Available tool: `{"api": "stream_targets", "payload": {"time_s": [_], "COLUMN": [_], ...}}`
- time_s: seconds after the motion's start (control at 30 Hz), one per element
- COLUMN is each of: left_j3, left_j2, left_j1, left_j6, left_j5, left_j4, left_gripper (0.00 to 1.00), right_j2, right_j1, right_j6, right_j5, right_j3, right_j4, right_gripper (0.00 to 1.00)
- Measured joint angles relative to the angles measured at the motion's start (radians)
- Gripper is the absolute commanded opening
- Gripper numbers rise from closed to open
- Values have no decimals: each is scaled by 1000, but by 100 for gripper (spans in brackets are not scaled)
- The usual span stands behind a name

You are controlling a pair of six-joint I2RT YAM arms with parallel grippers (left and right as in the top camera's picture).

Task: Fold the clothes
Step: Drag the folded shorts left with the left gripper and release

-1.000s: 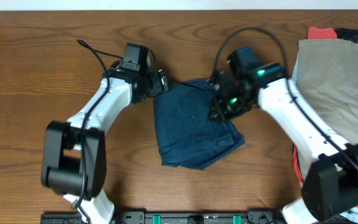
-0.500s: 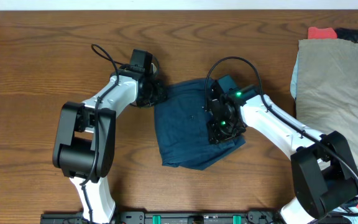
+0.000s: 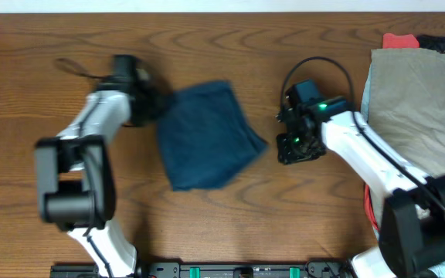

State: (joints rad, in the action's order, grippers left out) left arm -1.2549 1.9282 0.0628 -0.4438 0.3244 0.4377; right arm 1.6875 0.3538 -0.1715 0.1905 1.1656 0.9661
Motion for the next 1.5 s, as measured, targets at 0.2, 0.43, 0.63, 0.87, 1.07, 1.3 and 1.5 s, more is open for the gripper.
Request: {"api": "stream_targets", "payload": {"time_s": [0.2,0.43,0.63,0.87,1.07,1.3,1.5], "left_j3": [0,0,0,0,0,0,0], "left_j2": [-112,-154,-154,-154,-154,-154,-133], "left_j1": [308,607,714,585,290,-66,-213], "left_j6": [0,-19,-69,-20,141,325,375], "left_j5": [-67,-95,-21,166,210,-17,-211], "left_j4": [-28,-16,-21,-52,-17,97,198], "left_gripper": [11,98,98,98,98,98,98], "right_j2": [-96,-111,-111,-111,-111,-111,-111], "right_j1": [-59,-69,-69,-69,-69,-69,-69], "right_j6": [-4,-4,-4,-4,-4,-4,-4], "right_j5": [-8,-8,-8,-8,-8,-8,-16], "right_j3": [7,10,10,10,10,10,10], "right_j4": [18,35,47,43,43,43,48], "right_gripper": [41,42,42,42,42,42,42]}}
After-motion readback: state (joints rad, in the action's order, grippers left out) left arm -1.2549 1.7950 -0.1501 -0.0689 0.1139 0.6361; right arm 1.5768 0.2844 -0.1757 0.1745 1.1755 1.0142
